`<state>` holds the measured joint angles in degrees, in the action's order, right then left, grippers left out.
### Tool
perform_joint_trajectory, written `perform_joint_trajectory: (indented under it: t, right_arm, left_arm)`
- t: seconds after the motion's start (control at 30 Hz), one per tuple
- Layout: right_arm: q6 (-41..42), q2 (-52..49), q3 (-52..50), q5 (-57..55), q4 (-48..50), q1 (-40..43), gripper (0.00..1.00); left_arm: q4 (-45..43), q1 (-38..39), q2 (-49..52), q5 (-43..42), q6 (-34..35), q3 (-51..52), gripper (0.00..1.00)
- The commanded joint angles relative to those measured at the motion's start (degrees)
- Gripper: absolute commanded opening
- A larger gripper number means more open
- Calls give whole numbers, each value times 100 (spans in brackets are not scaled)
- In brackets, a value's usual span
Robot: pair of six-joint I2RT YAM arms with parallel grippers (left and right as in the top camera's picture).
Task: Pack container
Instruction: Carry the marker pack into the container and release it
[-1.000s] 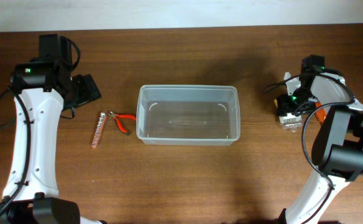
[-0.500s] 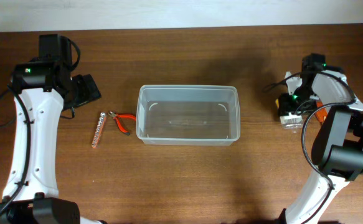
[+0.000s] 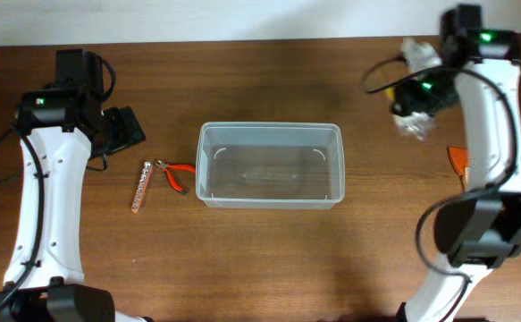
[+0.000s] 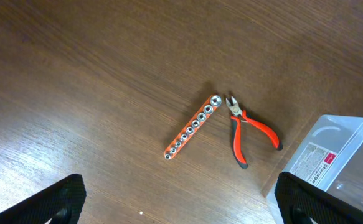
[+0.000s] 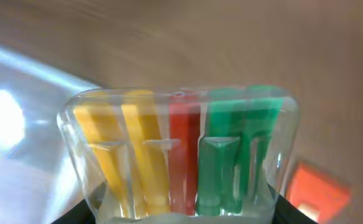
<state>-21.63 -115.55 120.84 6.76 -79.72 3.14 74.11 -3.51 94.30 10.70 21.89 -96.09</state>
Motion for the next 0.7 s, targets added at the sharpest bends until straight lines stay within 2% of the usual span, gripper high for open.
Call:
perform_joint_trajectory:
  t: [0.0, 0.1, 0.13, 0.27, 0.6, 0.67]
  right_arm:
    - [-824, 424, 240, 201, -52, -1261, 4]
    - [-1259, 380, 197, -33, -61, -2039, 4]
    - [-1679, 278, 116, -35, -57, -2496, 4]
    - [-2503, 39, -310, -179, 68, -3091, 4]
    - [-2614, -286, -2317, -262, 1707, -3156, 4]
    - [-2614, -286, -2566, -247, 1921, -3123, 12]
  left_arm:
    - [7, 13, 7, -39, -92, 28, 99]
    - [2, 9, 7, -37, -94, 28, 99]
    - [4, 9, 7, -39, -92, 28, 99]
    - [7, 9, 7, -39, -94, 28, 99]
    - [4, 9, 7, -39, -92, 28, 99]
    - [9, 9, 7, -39, -92, 28, 99]
